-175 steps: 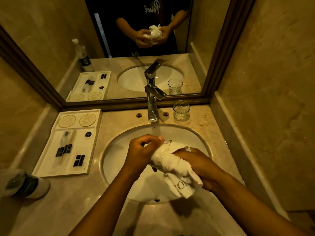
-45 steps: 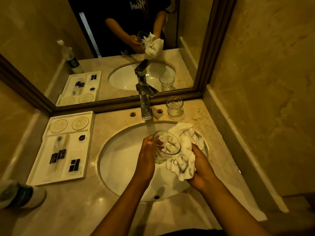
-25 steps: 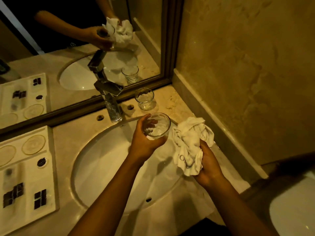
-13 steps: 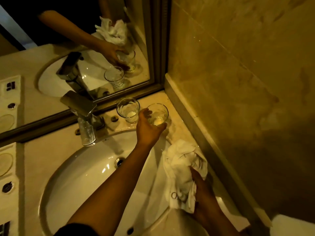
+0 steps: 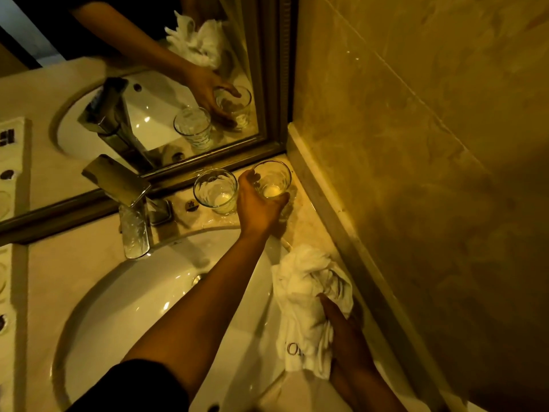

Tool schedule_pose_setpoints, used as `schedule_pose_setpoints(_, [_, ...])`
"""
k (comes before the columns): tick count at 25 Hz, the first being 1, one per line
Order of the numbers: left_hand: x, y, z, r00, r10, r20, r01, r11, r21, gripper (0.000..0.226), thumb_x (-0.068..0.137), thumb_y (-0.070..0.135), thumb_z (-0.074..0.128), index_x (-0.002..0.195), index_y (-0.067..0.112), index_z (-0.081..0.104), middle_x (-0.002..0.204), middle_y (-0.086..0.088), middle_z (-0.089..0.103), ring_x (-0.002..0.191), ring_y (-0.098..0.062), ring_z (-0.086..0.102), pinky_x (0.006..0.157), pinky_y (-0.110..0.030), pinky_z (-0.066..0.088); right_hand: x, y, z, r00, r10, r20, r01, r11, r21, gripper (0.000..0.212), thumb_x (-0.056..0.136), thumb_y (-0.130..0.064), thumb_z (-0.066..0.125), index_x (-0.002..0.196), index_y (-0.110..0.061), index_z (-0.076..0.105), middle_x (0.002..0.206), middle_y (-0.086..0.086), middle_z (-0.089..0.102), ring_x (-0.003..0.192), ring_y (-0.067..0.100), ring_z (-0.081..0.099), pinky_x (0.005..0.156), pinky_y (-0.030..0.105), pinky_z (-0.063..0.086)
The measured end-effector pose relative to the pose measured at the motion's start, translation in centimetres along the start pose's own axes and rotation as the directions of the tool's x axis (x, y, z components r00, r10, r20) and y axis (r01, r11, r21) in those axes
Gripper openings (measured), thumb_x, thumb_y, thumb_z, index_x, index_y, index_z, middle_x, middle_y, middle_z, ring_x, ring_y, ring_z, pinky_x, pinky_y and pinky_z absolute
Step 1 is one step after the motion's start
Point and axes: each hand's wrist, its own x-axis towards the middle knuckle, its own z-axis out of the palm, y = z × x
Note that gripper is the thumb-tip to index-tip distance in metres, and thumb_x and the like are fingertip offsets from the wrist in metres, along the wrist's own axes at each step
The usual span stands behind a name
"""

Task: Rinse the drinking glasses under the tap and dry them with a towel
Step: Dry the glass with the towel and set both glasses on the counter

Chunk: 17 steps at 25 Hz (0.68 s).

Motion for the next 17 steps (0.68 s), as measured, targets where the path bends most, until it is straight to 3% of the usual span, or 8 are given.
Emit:
schedule_pose_setpoints(5, [0.3, 0.0, 0.4, 1.000, -0.004, 0.005, 0.004, 1.000, 0.031, 0.095, 0.067, 0.024, 0.093, 0.145, 0.017, 0.039, 0.140, -0.004, 0.058, 0.127, -0.021, 0.055, 0.100, -0.027, 0.044, 0.3, -0.5, 0.4, 1.000, -0.010, -0.006, 0.010, 1.000, 0.004, 0.037, 0.073, -0.039, 0.067, 0.108, -0.028, 0.068, 0.111, 0.001, 0.074, 0.103, 0.024, 0.069, 0.083, 0.037, 0.054])
schedule_pose_setpoints(9, [-0.1, -0.2, 0.2, 1.000, 0.006, 0.012, -0.006, 0.998, 0.069, 0.107, 0.064, 0.029, 0.095, 0.150, 0.010, 0.034, 0.145, -0.012, 0.053, 0.133, -0.026, 0.052, 0.110, -0.035, 0.044, 0.5, -0.8, 0.2, 1.000, 0.023, -0.009, -0.023, 0.999, -0.026, 0.019, 0.082, -0.036, 0.059, 0.098, -0.026, 0.062, 0.106, 0.008, 0.069, 0.087, 0.022, 0.067, 0.057, 0.019, 0.057])
schedule_pose_setpoints(12, [-1.8, -1.3, -0.4, 1.000, 0.001, -0.018, 0.001, 0.995, 0.098, 0.102, 0.064, 0.036, 0.093, 0.146, 0.007, 0.041, 0.137, -0.010, 0.057, 0.123, -0.022, 0.057, 0.107, -0.038, 0.047, 0.7, -1.0, 0.2, 1.000, -0.013, -0.026, 0.012, 0.999, -0.043, 0.021, 0.081, -0.036, 0.060, 0.100, -0.025, 0.061, 0.101, 0.003, 0.068, 0.084, 0.017, 0.065, 0.059, 0.021, 0.051])
schedule_pose_setpoints(13, [-2.8, -1.9, -0.8, 0.999, 0.003, -0.052, 0.002, 0.995, 0.101, 0.085, 0.068, 0.035, 0.091, 0.137, 0.007, 0.050, 0.126, -0.008, 0.061, 0.110, -0.019, 0.061, 0.100, -0.037, 0.052, 0.7, -1.0, 0.1, 0.999, -0.025, -0.038, 0.024, 0.999, -0.035, 0.026, 0.080, -0.035, 0.062, 0.103, -0.024, 0.062, 0.099, 0.001, 0.068, 0.085, 0.016, 0.065, 0.061, 0.023, 0.050])
schedule_pose_setpoints(15, [-4.8, -3.3, -2.0, 0.991, 0.034, -0.133, -0.019, 0.993, 0.116, 0.037, 0.076, 0.030, 0.086, 0.100, 0.013, 0.064, 0.094, -0.006, 0.065, 0.081, -0.018, 0.060, 0.080, -0.042, 0.055, 0.6, -1.0, 0.1, 0.999, -0.017, -0.040, 0.017, 1.000, -0.008, 0.017, 0.088, -0.029, 0.059, 0.104, -0.024, 0.061, 0.095, -0.002, 0.066, 0.083, 0.014, 0.063, 0.060, 0.022, 0.049])
schedule_pose_setpoints(16, [-5.5, -3.9, -2.7, 0.987, 0.038, -0.155, -0.021, 0.994, 0.109, 0.027, 0.078, 0.029, 0.084, 0.082, 0.016, 0.060, 0.080, -0.004, 0.062, 0.070, -0.019, 0.057, 0.071, -0.043, 0.052, 0.7, -0.9, 0.1, 0.999, -0.011, -0.034, 0.011, 1.000, 0.000, 0.015, 0.090, -0.028, 0.058, 0.103, -0.023, 0.060, 0.094, -0.002, 0.066, 0.083, 0.014, 0.063, 0.060, 0.022, 0.049])
schedule_pose_setpoints(17, [-6.1, -4.3, -3.6, 0.983, 0.028, -0.182, -0.012, 0.996, 0.088, 0.032, 0.080, 0.029, 0.082, 0.073, 0.017, 0.054, 0.071, -0.002, 0.056, 0.065, -0.019, 0.052, 0.065, -0.041, 0.047, 0.5, -1.0, 0.2, 0.999, -0.004, -0.035, 0.004, 1.000, 0.004, 0.018, 0.087, -0.031, 0.060, 0.103, -0.023, 0.062, 0.095, 0.000, 0.068, 0.085, 0.016, 0.065, 0.062, 0.023, 0.050])
